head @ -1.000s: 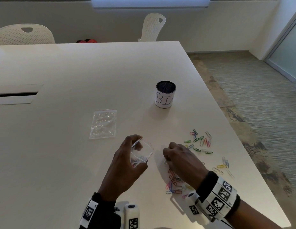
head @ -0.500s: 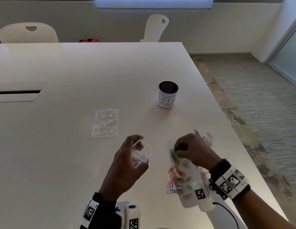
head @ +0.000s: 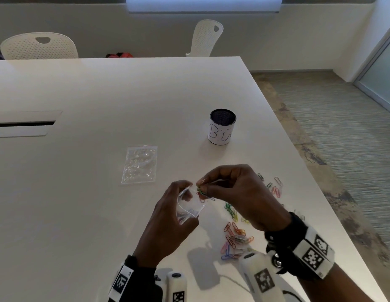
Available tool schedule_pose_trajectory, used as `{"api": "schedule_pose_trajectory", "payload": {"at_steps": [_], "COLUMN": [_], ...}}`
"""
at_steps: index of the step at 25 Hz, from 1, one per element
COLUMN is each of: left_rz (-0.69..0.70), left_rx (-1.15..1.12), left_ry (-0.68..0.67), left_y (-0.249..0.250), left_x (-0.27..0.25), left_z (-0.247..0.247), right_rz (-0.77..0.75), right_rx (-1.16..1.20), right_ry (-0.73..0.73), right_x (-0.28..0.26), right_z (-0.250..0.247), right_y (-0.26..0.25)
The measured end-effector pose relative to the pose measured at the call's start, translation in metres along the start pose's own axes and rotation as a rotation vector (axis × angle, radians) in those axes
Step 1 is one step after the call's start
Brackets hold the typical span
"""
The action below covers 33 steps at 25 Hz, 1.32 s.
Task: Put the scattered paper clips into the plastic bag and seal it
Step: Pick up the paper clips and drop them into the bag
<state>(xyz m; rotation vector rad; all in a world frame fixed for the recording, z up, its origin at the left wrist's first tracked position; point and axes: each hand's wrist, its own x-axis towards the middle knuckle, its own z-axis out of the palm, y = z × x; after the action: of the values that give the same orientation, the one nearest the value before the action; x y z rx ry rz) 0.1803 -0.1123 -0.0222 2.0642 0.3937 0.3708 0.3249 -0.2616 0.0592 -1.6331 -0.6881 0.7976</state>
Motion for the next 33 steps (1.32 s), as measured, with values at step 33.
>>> {"api": "schedule_pose_trajectory", "payload": {"at_steps": [33], "left_rz": [-0.009], "left_rx": [0.006], "left_ry": [-0.01], "left_y": [-0.002], "left_x": [0.008], "left_z": [0.003], "right_rz": [0.276], "right_rx": [-1.058], "right_ry": [0.395], "right_x": [0.017], "right_z": [-0.138], "right_y": [0.117]}}
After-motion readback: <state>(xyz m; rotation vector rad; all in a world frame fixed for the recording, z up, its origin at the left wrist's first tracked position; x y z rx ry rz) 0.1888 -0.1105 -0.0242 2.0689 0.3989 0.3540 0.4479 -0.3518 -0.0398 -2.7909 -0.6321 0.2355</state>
